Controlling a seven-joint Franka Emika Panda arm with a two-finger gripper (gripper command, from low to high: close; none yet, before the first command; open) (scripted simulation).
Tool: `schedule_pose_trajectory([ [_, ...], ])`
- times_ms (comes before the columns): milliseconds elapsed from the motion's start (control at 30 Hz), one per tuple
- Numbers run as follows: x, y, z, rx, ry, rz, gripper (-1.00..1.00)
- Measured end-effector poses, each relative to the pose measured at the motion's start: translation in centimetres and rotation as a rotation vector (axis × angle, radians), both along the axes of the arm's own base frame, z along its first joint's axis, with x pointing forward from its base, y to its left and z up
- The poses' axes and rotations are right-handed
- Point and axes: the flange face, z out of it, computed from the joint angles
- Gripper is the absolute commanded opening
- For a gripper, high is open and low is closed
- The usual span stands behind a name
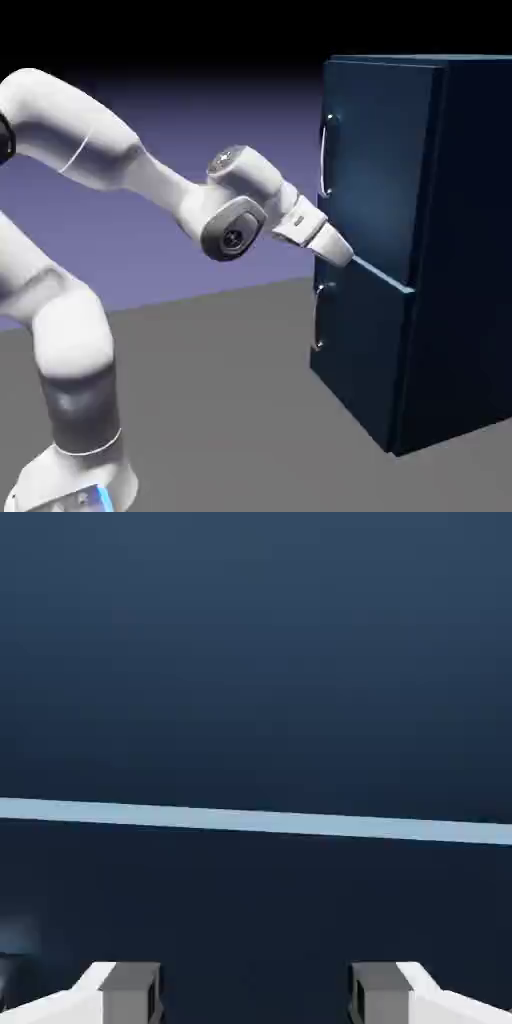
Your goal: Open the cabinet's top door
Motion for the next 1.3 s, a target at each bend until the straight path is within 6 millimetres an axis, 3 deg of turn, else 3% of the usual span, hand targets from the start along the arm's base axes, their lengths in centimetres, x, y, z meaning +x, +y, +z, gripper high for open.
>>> schedule_pose_trajectory([
  [333,-1.3,-0.7,6.1,0.482,-0.160,-0.387,0.00],
  [667,-3.3,0.4,10.4,0.999,-0.297,-0.677,0.00],
  [1000,-5.0,3.1,12.4,1.539,-0.375,-0.874,0.00],
  [1300,-5.6,6.6,12.1,2.031,-0.369,-0.986,0.00],
])
